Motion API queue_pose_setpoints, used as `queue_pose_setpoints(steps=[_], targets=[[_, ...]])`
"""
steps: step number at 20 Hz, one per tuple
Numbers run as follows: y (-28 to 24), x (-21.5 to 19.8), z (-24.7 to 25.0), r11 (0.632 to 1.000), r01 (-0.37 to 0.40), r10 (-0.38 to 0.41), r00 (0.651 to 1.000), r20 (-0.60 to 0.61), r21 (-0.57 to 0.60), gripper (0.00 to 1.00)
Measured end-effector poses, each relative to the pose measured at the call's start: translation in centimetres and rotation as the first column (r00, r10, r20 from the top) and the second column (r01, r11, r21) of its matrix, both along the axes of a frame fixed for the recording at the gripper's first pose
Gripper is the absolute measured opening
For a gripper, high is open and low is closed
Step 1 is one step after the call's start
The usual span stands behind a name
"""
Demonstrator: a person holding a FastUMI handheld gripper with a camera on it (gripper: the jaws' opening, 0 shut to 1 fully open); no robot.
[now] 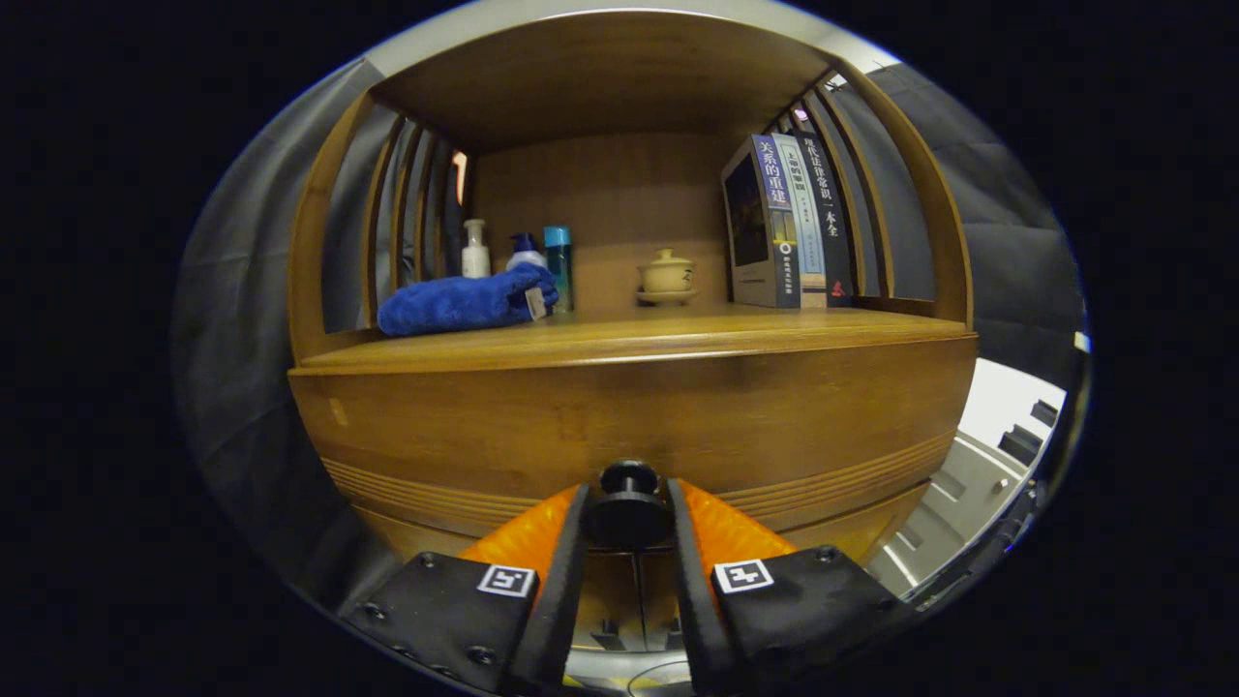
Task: Pull open the drawer, take out the items inside it, and place them on the countertop above the cabinet.
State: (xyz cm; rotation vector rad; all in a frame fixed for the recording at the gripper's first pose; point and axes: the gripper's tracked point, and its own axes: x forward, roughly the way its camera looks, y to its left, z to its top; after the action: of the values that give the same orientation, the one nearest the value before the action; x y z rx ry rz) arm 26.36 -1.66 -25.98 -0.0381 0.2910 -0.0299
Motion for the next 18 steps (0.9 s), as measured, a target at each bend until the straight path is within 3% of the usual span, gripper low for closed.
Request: queue_pose_setpoints(steps=[6,18], targets=[[-0.2,-0.4,-0.8,1.000,-0.026,0.025,0.998,-0.055,-0.018,0.39],[0.6,-13.1,1.0,0.997,-0.079,0.079,0.996,-0.031,-0.013,0.38]])
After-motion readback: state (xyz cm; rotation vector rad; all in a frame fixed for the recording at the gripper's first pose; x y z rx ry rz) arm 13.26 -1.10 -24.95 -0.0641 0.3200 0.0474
